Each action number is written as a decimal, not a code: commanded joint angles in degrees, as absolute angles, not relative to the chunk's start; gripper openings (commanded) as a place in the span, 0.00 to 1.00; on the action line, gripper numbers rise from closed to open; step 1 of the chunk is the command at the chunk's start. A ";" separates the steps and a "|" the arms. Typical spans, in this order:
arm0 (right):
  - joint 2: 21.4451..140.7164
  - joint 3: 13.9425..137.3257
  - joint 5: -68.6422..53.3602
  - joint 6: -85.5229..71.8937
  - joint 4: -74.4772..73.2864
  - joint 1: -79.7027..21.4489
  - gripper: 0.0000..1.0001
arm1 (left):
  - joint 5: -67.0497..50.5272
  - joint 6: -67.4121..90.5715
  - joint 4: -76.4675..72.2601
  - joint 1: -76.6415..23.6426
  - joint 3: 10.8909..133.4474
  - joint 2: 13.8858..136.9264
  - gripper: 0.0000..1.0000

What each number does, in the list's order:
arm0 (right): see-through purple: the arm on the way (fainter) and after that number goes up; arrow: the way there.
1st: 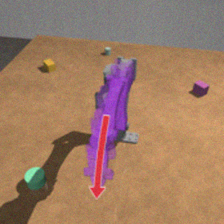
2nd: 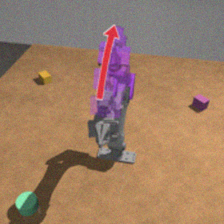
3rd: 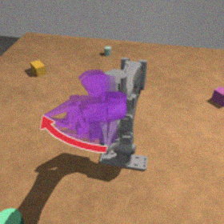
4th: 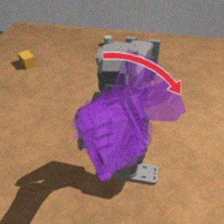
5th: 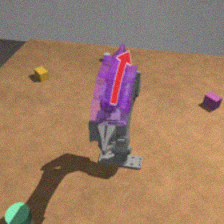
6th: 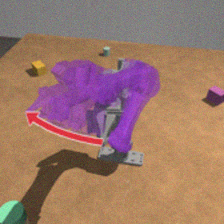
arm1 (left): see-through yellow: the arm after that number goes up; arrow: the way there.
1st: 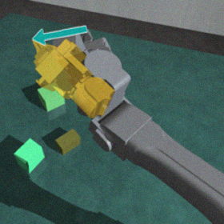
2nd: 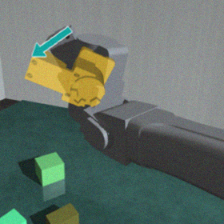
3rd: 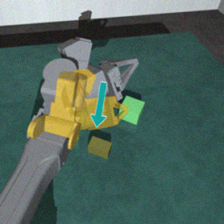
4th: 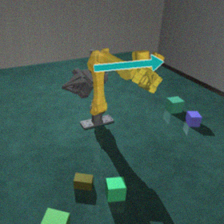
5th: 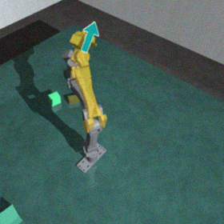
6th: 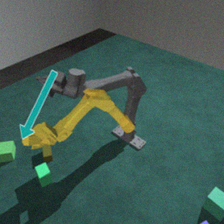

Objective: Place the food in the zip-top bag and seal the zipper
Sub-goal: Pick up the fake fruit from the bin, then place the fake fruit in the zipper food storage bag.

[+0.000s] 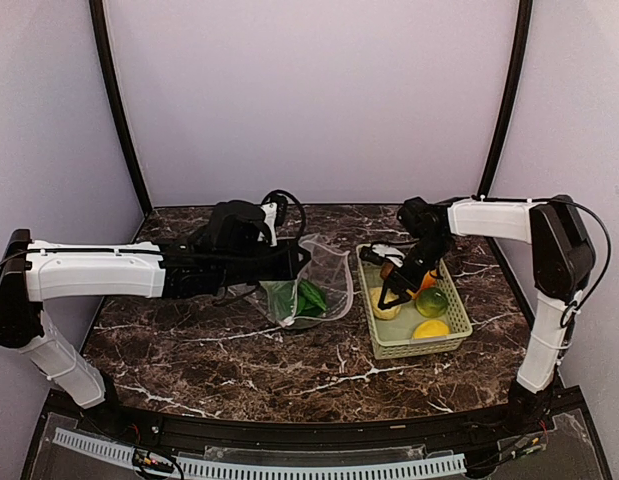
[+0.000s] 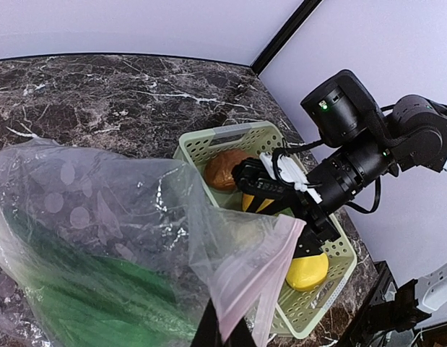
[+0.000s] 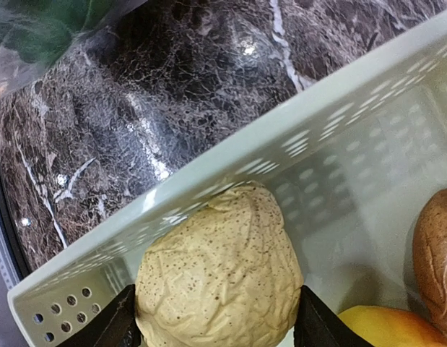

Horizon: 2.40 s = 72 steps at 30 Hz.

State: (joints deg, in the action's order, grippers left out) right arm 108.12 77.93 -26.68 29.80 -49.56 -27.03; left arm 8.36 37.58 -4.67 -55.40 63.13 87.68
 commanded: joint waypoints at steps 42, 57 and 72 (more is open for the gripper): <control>93.79 92.76 -29.83 16.59 -46.86 -38.34 0.53 | 5.13 37.53 -1.64 -58.01 77.13 90.58 0.01; 94.70 99.56 -26.57 15.79 -49.16 -41.92 0.99 | 12.62 41.28 -5.13 -59.52 69.54 85.13 0.01; 78.73 80.85 -15.05 19.23 -39.53 -23.53 0.88 | 15.29 41.32 -14.14 -59.30 64.67 83.51 0.01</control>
